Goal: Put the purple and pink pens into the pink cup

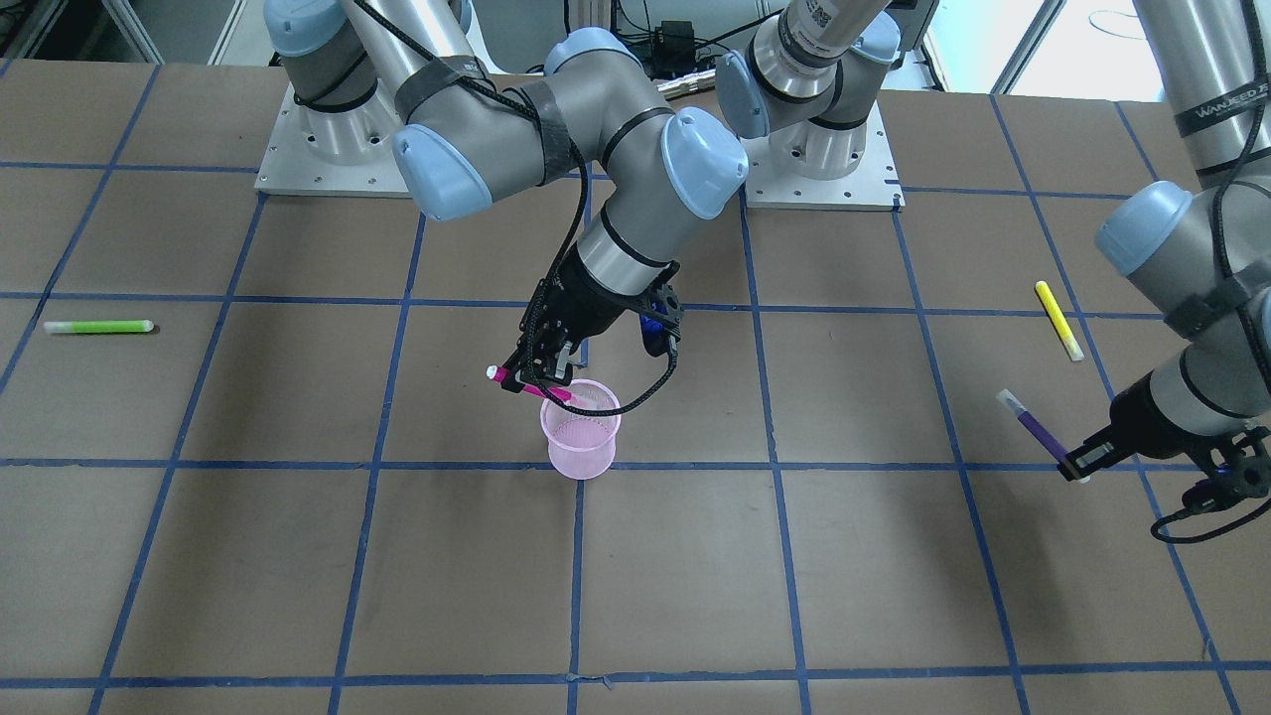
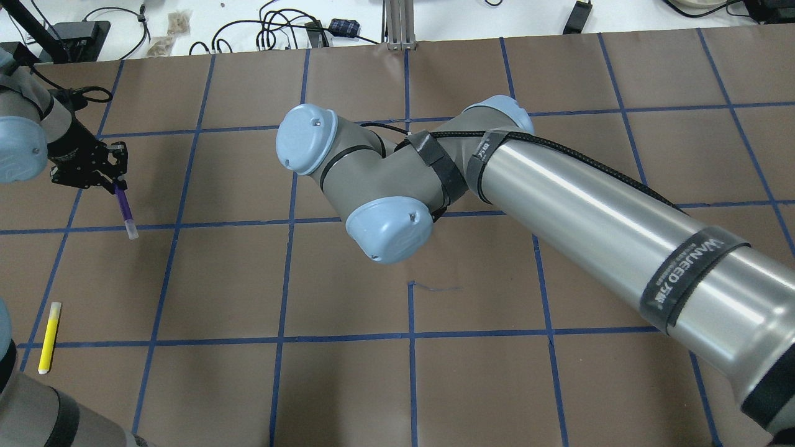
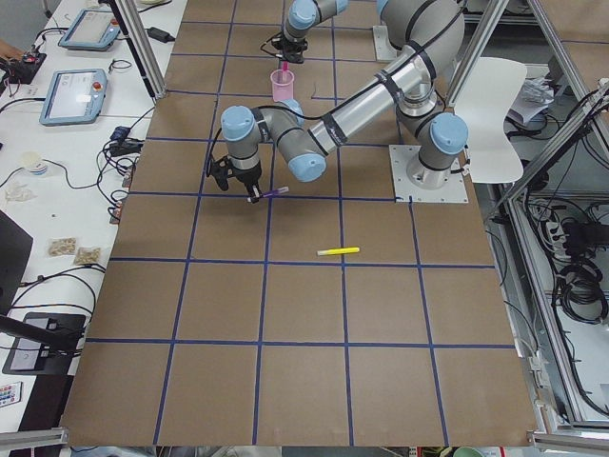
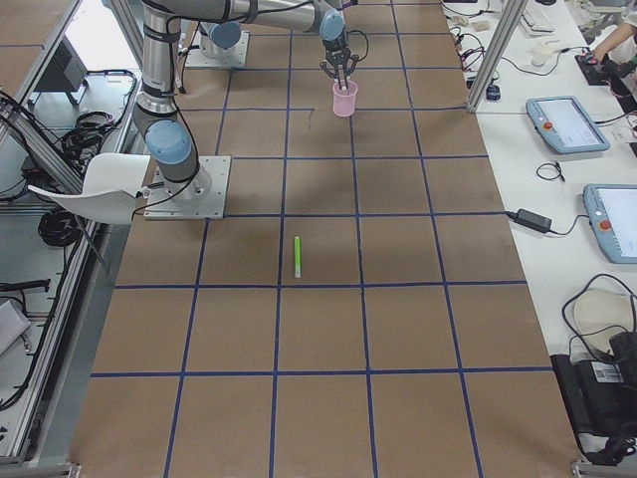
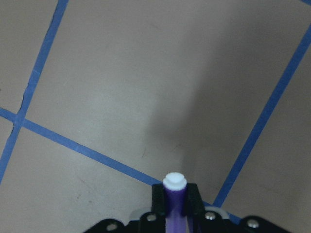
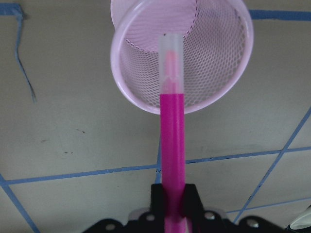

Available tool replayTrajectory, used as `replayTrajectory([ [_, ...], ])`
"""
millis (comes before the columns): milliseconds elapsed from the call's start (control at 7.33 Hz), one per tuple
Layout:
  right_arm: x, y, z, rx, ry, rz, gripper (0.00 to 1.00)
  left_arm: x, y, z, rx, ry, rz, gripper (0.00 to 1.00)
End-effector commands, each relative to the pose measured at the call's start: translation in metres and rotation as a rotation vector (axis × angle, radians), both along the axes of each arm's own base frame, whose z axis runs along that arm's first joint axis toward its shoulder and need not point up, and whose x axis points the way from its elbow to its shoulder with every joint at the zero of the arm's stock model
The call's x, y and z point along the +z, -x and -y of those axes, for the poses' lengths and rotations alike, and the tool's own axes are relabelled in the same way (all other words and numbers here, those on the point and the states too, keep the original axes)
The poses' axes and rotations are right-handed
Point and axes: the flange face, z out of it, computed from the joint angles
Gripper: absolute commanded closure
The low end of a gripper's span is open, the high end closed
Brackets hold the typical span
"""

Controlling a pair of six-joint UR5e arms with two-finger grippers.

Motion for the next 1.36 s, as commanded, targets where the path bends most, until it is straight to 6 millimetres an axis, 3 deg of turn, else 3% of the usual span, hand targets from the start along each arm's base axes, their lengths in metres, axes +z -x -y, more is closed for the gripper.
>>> replayTrajectory([
  [0,-0.015,-0.003,0.004,-0.004,-0.007,-0.009,1.0,-0.002,0.001,0.0,-0.001,-0.001,-0.003,1.0],
  [409,-0.007,-0.013,0.017,0.0,0.009,0.011,1.0,0.004,0.004,0.001,-0.006,0.01,0.002,1.0],
  [682,-0.008,-0.014,0.015,0.002,0.005,0.008,0.7,0.005,0.004,0.003,-0.008,0.02,0.003,1.0],
  [818,-0.008,-0.015,0.014,0.001,0.005,0.009,0.46,0.013,0.004,0.004,-0.009,0.036,0.012,1.0],
  [955,-0.007,-0.015,0.015,0.003,0.005,0.012,0.39,0.021,0.004,0.01,-0.01,0.065,-0.006,1.0],
  [1091,-0.003,-0.016,0.015,0.003,0.009,0.02,0.34,0.026,0.019,0.017,-0.031,0.09,-0.03,1.0],
  [1227,0.009,-0.006,0.021,-0.016,0.021,0.031,0.33,0.039,0.046,0.023,-0.065,0.124,-0.009,1.0],
])
